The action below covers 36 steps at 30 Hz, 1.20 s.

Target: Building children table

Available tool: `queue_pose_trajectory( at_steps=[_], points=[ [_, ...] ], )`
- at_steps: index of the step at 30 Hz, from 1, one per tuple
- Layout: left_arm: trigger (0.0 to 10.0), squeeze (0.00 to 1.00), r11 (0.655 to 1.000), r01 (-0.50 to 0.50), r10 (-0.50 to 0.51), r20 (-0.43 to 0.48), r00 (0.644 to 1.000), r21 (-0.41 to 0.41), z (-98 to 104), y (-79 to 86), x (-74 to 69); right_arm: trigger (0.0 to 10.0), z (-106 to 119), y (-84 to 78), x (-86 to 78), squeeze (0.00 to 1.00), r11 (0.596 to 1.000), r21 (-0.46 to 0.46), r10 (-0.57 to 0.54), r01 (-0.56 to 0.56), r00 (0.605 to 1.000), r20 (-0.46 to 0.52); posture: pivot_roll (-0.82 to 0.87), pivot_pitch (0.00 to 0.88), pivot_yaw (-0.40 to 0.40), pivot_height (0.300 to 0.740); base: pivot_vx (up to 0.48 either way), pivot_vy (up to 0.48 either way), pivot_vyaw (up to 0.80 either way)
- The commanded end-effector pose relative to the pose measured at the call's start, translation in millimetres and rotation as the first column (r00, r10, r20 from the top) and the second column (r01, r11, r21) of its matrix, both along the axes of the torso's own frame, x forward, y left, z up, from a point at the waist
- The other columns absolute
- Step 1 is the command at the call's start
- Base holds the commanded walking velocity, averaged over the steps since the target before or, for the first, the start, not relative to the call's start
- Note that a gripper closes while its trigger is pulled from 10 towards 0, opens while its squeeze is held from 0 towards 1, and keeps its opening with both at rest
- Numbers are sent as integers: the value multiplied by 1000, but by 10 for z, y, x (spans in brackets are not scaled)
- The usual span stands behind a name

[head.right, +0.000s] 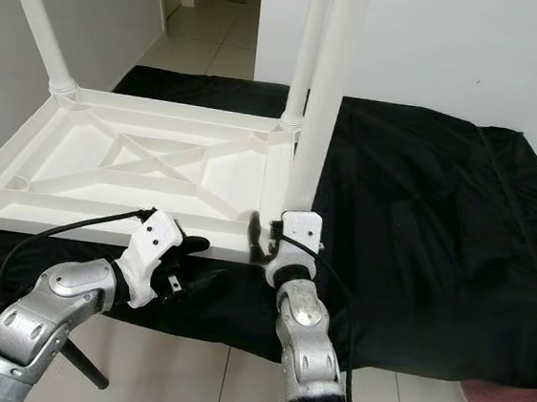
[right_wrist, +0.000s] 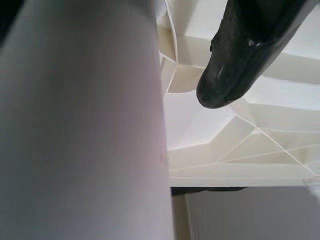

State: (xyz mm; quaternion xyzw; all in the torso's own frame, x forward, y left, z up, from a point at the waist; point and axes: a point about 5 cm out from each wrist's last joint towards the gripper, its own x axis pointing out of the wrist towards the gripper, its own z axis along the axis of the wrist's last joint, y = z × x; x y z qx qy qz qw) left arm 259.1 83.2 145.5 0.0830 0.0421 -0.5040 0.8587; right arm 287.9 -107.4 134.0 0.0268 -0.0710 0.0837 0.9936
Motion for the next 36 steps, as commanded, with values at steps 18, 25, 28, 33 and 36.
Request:
queue_pose_trajectory(
  at_steps=[18, 25, 28, 33, 36],
  points=[
    [10000, 0, 990, -130, 134, 65, 989, -63, 58, -170, 83, 10000, 81, -384, -86, 0, 988, -115, 107, -98, 991, 77, -47, 58, 8, 740, 0, 0, 0],
    [10000, 0, 980, -183, 189, 78, 979, -75, 37, -102, 111, 10000, 66, -347, -137, 0, 987, -118, 115, -105, 990, 79, -70, 41, 0, 740, 0, 0, 0],
    [10000, 0, 977, -199, 204, 73, 976, -73, 8, -73, 129, 10000, 50, -327, -180, 0, 988, -113, 116, -107, 990, 78, -76, 35, 4, 740, 0, 0, 0],
    [10000, 0, 966, -243, 247, 37, 968, -92, -19, -58, 163, 10000, 46, -332, -176, 0, 986, -126, 119, -108, 990, 78, -74, 37, 12, 740, 0, 0, 0],
    [10000, 0, 959, -258, 263, 31, 964, -120, -2, -48, 145, 10000, 48, -334, -180, 0, 985, -130, 121, -110, 989, 80, -70, 37, 11, 740, 0, 0, 0]
  ],
)
